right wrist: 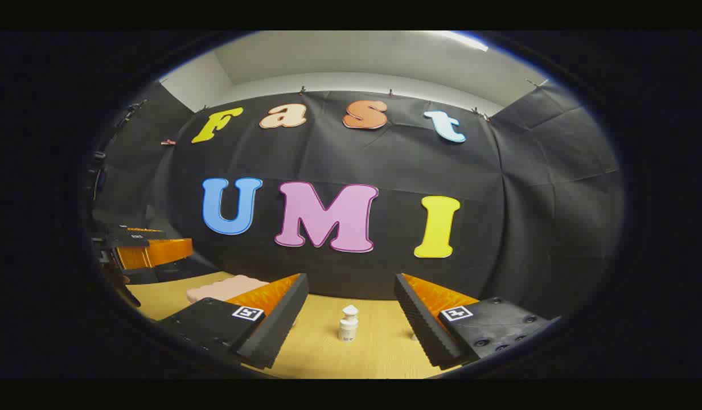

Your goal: First open the suitcase, pack the skin care products into it, and then close the suitcase.

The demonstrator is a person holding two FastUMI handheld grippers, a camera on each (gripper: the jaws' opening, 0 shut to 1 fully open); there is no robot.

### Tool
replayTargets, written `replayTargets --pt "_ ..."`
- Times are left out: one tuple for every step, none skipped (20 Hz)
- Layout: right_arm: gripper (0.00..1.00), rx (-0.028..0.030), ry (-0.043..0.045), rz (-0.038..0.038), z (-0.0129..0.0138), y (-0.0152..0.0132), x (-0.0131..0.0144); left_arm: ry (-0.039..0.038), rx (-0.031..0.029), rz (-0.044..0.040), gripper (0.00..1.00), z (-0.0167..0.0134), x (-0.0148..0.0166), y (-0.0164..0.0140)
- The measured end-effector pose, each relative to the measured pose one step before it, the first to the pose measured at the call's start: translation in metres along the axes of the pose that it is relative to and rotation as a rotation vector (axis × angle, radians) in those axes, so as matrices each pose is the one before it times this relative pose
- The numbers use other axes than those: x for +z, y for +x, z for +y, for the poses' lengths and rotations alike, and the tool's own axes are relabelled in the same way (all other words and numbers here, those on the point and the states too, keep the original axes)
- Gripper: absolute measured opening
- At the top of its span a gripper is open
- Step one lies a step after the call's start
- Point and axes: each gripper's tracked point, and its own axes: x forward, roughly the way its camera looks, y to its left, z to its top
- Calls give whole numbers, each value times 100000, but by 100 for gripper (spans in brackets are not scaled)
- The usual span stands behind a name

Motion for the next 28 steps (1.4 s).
replayTargets --pt "96 -281 45 114 -101 -25 27 -162 -130 358 96 -56 -135 -83" --pt "96 -270 147 255 -92 13 -71 -12 375 7 96 83 -59 -29" --pt "96 -259 118 33 -78 -47 -30 304 1177 -328 96 259 -28 0" --pt "97 -284 39 158 -112 58 35 356 1221 -472 96 267 97 105" --pt "96 -88 85 38 -116 -61 -67 301 603 -115 96 -11 -115 0" --pt "97 -150 96 52 -67 153 24 159 156 168 96 1 -25 -35" --pt "97 -65 147 109 -22 38 -19 -269 -210 -230 96 -98 150 5" --pt "96 92 132 15 -25 -16 -57 -327 176 -210 96 115 78 -4" --pt "97 -51 25 114 18 -28 -16 -137 80 -68 96 35 -118 18" --pt "96 191 252 17 -11 62 -24 132 17 -192 96 38 120 30" --pt "97 210 347 -166 65 109 127 297 174 -66 96 27 111 80" --pt "96 -70 -203 -152 -26 -36 -44 180 103 80 96 57 -128 22" --pt "96 -4 -560 -192 -54 -2 14 140 0 225 96 -61 -11 -18" --pt "96 -22 -412 -112 -22 86 42 60 74 203 96 -2 -43 -76" --pt "96 122 -38 114 44 97 -36 -4 -11 267 96 -7 18 110" --pt "97 202 236 -1 8 4 -46 66 -136 256 96 -75 -153 8" --pt "97 70 293 13 61 7 -72 160 -83 118 96 -66 -57 -10" --pt "97 -147 140 -7 -80 67 27 255 -330 43 96 -57 -112 151" --pt "96 -82 19 86 -65 97 -42 475 -167 117 96 -16 0 66" --pt "97 -256 -74 180 -141 106 -121 664 -293 220 96 -68 -156 159" --pt "96 -166 -58 15 -99 66 -5 384 -334 558 96 -85 -185 251" --pt "96 -368 -114 348 -90 35 -107 -206 -842 708 96 -156 -350 257" --pt "96 -156 -86 338 -190 36 -131 -574 -641 532 96 -226 -170 394" --pt "96 -19 -140 323 -127 227 -122 -720 -696 496 96 -189 -266 650" --pt "96 -170 -225 378 -185 131 -300 -542 -488 901 96 -278 -398 657" --pt "96 -226 -69 686 -244 197 -295 -642 -862 1317 96 -314 -702 815" --pt "97 121 283 764 -216 176 -283 -605 -1272 1705 96 -482 -674 1000" --pt "96 165 256 629 -200 170 -341 -533 -962 1638 96 -438 -791 990"
